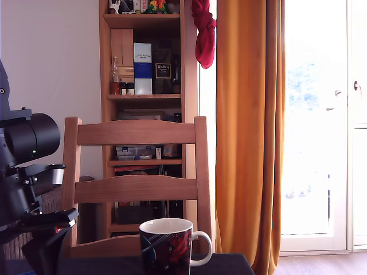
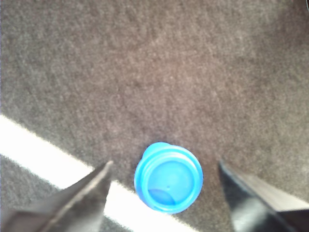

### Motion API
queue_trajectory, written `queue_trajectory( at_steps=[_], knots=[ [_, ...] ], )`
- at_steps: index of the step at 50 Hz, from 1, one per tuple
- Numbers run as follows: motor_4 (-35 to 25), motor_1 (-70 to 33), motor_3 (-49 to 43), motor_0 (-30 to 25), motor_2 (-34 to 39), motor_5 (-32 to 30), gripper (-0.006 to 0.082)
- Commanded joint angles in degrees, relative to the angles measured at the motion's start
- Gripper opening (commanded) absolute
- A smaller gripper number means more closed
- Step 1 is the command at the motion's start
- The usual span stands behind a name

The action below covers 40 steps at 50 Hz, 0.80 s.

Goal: Pick the blue coffee capsule and place it inside the red coffee cup

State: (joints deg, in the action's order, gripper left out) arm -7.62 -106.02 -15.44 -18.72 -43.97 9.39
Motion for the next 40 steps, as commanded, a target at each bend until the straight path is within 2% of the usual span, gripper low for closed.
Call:
queue_trajectory(
  at_steps=[1,4,7,14,19,27,40],
  knots=[
    [0.0,-0.6,-0.6,-0.2,-0.3,-0.5,0.0450],
    [-0.1,-0.6,-0.7,-0.2,-0.3,-0.6,0.0362],
    [-0.3,-0.6,-0.9,-0.2,-0.3,-0.7,0.0327],
    [-0.3,-0.6,-0.6,-0.2,-0.3,-0.9,0.0319],
    [-0.5,-0.5,1.1,-0.2,-0.5,-0.9,0.0271],
    [-1.8,-0.4,1.8,-0.2,-2.8,-0.8,0.0269],
    [-10.8,-0.4,-0.3,-1.0,-12.6,1.4,0.0269]
  ],
)
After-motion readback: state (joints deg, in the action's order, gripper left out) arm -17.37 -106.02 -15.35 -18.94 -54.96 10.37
